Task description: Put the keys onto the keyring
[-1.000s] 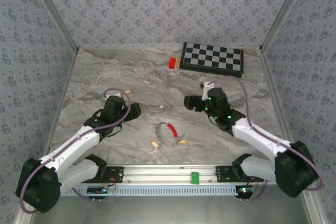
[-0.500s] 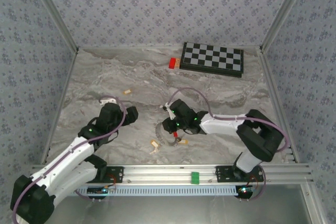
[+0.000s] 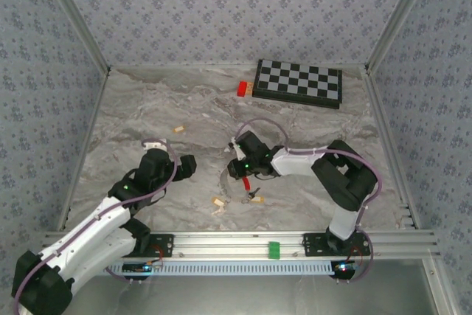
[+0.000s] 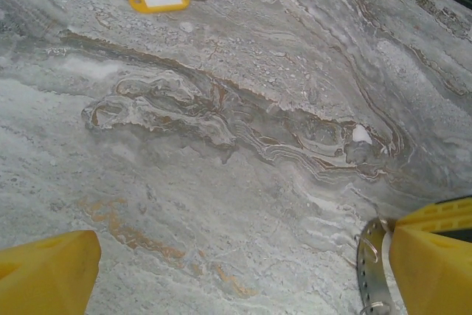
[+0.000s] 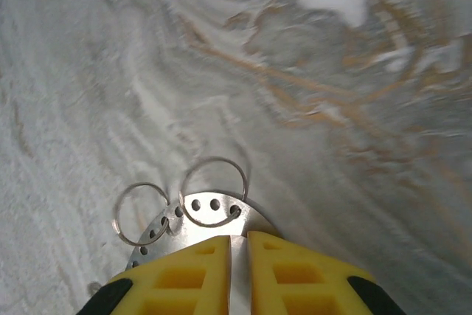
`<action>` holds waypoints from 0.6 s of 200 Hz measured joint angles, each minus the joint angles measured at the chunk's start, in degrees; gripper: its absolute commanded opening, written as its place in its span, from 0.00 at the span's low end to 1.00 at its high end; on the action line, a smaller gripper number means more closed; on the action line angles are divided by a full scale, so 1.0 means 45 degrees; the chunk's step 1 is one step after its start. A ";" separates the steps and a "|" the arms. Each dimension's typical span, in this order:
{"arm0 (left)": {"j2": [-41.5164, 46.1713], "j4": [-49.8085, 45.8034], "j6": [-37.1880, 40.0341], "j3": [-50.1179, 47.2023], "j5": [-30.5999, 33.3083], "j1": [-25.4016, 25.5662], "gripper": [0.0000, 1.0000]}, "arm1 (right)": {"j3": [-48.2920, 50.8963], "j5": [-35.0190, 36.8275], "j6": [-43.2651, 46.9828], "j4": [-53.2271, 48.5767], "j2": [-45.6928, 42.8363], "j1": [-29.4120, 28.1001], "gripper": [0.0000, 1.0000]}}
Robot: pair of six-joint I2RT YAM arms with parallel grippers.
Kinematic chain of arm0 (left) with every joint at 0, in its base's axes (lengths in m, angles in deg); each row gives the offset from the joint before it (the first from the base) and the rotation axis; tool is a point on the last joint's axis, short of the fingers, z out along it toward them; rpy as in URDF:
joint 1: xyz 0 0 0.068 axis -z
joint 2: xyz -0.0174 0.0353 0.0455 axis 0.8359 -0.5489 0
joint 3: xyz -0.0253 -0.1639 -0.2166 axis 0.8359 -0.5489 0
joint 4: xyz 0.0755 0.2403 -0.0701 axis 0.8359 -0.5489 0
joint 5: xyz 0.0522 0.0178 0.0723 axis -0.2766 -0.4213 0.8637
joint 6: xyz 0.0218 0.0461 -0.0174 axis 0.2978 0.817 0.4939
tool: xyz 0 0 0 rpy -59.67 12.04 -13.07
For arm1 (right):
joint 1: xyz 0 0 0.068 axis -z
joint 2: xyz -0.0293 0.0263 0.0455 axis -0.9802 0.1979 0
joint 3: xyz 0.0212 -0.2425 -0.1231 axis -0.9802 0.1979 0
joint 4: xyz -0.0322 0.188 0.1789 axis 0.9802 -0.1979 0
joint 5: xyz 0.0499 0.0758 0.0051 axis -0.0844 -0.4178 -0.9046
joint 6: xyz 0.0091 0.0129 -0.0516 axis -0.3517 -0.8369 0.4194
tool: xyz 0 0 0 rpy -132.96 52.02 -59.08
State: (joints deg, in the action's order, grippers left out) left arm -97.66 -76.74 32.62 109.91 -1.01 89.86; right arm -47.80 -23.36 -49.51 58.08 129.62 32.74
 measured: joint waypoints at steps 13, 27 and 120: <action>-0.0005 0.0000 0.0102 0.0000 -0.0053 0.0083 0.99 | -0.0107 -0.0039 -0.0010 0.0000 0.0083 0.0359 0.15; -0.0039 0.0010 0.0194 0.0000 -0.0107 0.0165 0.98 | -0.0233 -0.0063 -0.0044 0.0000 0.0194 0.0787 0.14; -0.2346 0.1734 0.0359 0.0005 -0.1943 0.1768 0.69 | 0.1243 0.0588 0.0199 0.0228 -0.1821 0.2229 0.37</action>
State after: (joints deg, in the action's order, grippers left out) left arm -108.21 -68.93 34.24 109.93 -9.75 97.81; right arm -42.21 -20.71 -48.62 59.11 121.43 42.77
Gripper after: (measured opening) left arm 0.761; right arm 0.342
